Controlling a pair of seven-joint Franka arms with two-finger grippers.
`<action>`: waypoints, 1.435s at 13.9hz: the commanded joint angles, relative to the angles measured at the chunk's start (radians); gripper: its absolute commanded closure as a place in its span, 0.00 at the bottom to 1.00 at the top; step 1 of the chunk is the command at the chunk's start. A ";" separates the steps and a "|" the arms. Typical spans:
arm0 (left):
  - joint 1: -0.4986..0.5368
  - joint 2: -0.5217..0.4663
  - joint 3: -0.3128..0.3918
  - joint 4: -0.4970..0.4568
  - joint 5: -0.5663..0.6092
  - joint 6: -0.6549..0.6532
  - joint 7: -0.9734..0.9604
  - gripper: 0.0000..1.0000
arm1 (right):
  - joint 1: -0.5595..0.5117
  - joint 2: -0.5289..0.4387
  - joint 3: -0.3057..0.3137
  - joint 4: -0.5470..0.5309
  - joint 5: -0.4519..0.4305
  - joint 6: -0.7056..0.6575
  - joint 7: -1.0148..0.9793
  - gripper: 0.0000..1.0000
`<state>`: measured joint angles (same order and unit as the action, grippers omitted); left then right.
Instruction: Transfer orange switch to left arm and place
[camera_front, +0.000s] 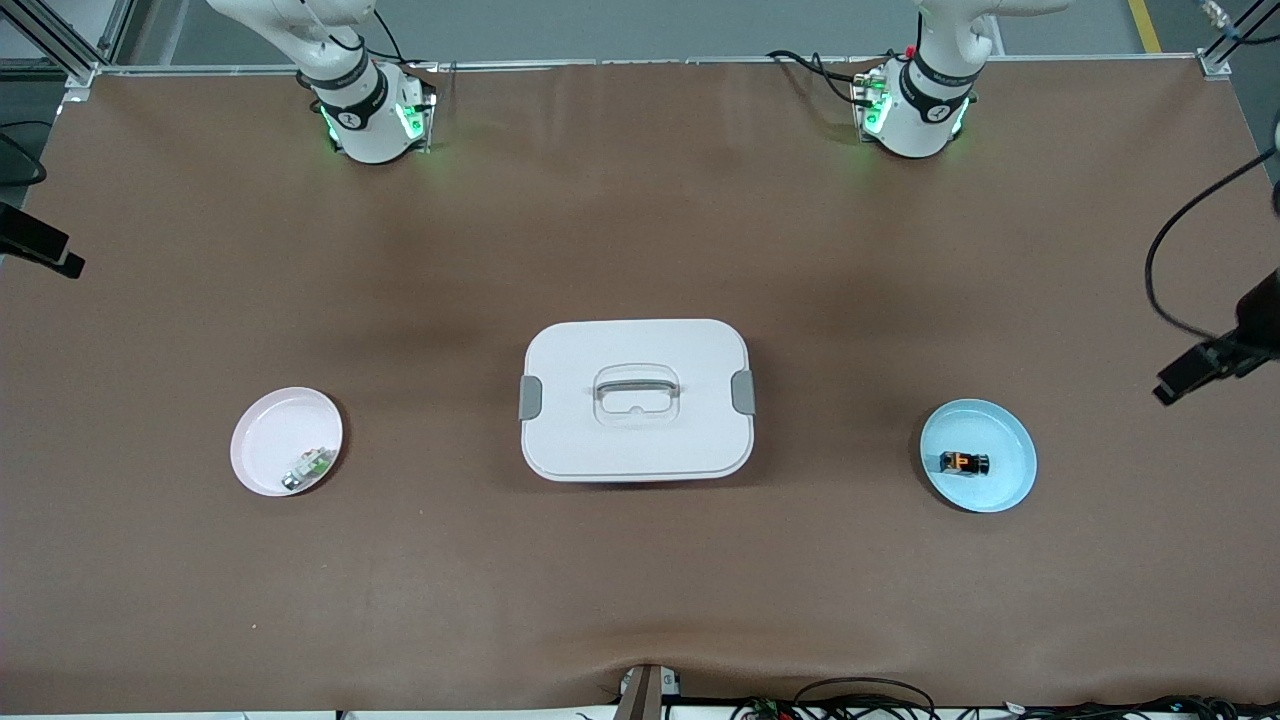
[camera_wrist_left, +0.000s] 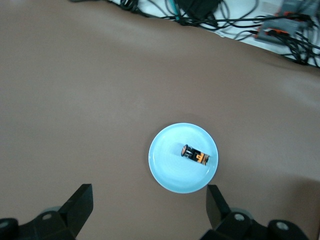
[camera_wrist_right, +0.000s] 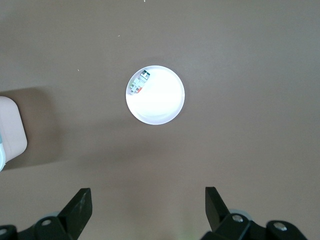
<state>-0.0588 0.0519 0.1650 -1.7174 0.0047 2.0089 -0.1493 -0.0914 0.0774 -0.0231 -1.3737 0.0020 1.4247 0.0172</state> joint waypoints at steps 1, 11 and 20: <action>-0.019 -0.082 -0.002 -0.037 -0.025 -0.030 0.114 0.00 | -0.008 -0.013 0.009 -0.012 -0.007 0.007 -0.010 0.00; -0.010 -0.109 -0.156 0.059 0.011 -0.093 0.105 0.00 | -0.011 -0.013 0.008 -0.012 -0.001 0.007 -0.008 0.00; -0.009 -0.041 -0.154 0.139 -0.029 -0.305 0.031 0.00 | -0.011 -0.013 0.009 -0.012 0.019 0.002 0.006 0.00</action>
<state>-0.0726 0.0160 0.0111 -1.5872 -0.0103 1.7257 -0.1213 -0.0914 0.0774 -0.0229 -1.3737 0.0109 1.4247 0.0166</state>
